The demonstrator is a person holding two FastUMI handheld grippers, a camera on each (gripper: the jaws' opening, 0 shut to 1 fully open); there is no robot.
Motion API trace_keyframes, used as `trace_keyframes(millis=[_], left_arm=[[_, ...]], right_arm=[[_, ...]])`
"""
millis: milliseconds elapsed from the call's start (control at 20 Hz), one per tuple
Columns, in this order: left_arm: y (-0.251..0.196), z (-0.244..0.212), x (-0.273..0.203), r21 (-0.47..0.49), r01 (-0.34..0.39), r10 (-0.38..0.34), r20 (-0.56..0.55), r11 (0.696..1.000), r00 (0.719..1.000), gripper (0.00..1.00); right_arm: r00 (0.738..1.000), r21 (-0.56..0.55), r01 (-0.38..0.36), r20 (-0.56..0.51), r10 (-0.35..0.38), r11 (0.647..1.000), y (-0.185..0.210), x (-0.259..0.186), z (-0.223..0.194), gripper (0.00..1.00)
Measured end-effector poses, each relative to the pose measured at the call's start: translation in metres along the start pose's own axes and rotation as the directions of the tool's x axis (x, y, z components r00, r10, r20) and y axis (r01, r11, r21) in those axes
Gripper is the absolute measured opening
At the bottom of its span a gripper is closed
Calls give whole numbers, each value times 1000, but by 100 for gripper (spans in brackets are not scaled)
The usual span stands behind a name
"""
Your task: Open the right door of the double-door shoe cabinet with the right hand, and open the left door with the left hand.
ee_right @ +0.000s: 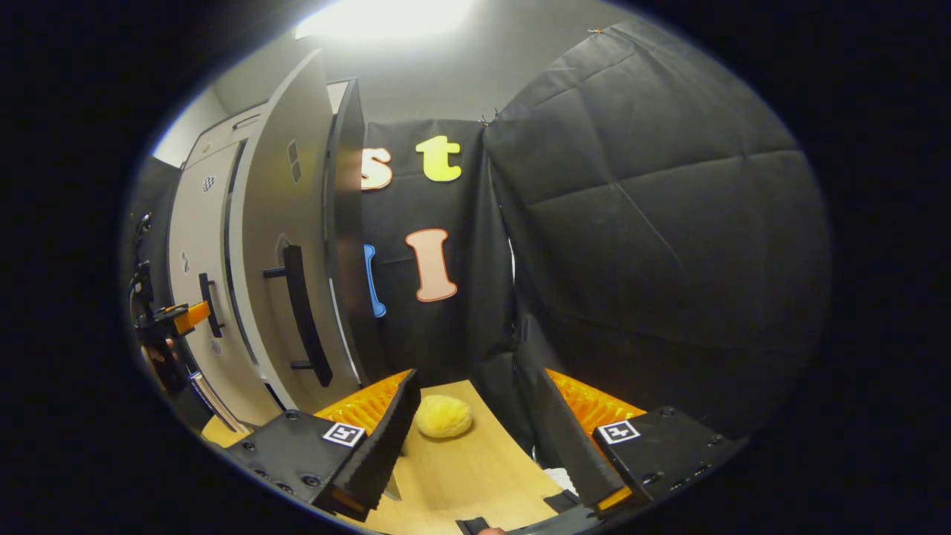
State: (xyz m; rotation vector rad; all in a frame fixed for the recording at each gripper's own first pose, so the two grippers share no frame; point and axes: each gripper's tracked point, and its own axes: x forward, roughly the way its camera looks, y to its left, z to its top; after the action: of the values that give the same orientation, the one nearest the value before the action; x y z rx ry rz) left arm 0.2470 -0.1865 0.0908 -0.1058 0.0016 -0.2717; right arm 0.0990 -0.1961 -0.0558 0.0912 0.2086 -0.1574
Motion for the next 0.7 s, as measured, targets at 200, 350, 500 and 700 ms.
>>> trace_keyframes(millis=[200,350,500,700], left_arm=[[0,-8,24,4,15,-15,-16,1000,1000,94],[-2,-16,39,13,22,-21,-32,1000,999,93],[0,-23,48,13,16,-15,-44,1000,999,77],[-3,-22,49,-3,21,-21,-34,1000,999,69]], right_arm=[[999,-16,30,-17,-30,999,-1,6,-6,98],[998,-30,51,-22,-52,998,-2,9,-9,98],[998,-8,48,-34,-48,999,-3,9,-12,98],[998,-6,57,-40,-57,998,-12,4,-9,98]])
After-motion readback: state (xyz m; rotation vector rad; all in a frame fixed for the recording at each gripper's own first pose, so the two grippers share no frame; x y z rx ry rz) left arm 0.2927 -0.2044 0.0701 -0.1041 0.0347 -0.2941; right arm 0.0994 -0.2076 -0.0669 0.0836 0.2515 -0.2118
